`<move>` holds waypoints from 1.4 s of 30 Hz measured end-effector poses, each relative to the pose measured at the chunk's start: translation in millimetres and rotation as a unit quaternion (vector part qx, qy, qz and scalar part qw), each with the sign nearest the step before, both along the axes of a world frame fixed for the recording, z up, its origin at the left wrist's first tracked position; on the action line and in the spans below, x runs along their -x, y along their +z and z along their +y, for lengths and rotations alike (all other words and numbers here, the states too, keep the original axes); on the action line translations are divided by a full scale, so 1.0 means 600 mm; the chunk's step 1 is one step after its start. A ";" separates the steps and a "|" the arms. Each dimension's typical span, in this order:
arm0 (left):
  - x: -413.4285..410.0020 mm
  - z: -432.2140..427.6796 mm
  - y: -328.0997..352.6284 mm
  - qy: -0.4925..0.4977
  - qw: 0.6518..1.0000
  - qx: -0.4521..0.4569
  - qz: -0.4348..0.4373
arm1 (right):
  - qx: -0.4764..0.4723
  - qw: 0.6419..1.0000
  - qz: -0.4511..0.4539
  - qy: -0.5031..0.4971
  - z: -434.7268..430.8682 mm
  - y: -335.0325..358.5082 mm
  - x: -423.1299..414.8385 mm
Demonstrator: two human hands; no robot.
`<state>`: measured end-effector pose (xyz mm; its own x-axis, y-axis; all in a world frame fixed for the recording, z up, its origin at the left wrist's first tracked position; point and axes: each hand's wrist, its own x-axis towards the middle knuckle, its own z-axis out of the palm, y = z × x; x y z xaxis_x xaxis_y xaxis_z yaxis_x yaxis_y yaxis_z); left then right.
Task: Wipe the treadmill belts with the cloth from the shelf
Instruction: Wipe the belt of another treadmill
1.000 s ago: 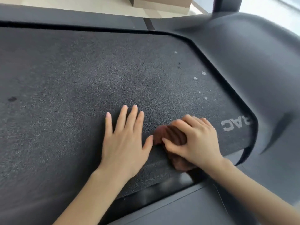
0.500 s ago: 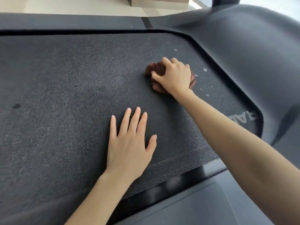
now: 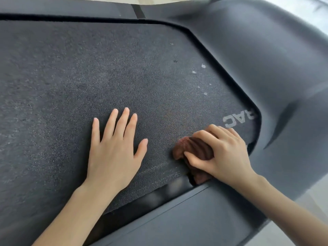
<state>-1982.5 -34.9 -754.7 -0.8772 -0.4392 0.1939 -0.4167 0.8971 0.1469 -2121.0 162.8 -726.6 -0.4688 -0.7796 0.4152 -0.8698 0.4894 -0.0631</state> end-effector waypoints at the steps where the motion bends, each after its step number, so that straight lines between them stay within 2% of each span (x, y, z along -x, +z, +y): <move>1: 0.000 0.000 0.000 -0.001 1.000 0.001 -0.001 | 0.004 1.000 0.001 -0.003 -0.010 -0.001 0.007; 4: -0.002 0.000 -0.001 0.001 1.000 0.000 -0.001 | 0.018 0.999 0.009 -0.025 -0.048 -0.007 0.045; 9: -0.004 -0.001 0.002 0.001 1.000 -0.005 -0.010 | 0.052 0.991 0.020 -0.121 -0.125 -0.008 0.153; 14: -0.004 0.001 0.005 0.004 1.000 -0.010 -0.007 | 0.006 0.981 0.012 -0.194 -0.188 0.001 0.260; 18: -0.005 0.002 0.005 0.003 1.000 -0.008 0.001 | 0.008 0.974 0.007 -0.227 -0.203 0.000 0.261; 31: -0.001 0.002 0.001 0.001 1.000 -0.017 -0.004 | -0.007 0.999 -0.008 -0.045 0.036 0.004 0.064; 35: -0.001 0.001 0.000 -0.003 1.000 -0.013 -0.005 | 0.004 1.000 0.007 -0.011 0.036 0.001 0.082; 42: -0.002 0.000 0.001 -0.004 1.000 -0.011 -0.005 | 0.016 0.998 0.014 -0.058 -0.049 0.001 0.211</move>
<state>-1981.2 -35.0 -754.3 -0.8822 -0.4368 0.1760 -0.4115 0.8967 0.1629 -2247.6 133.6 -726.3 -0.5429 -0.7070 0.4532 -0.8089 0.5852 -0.0561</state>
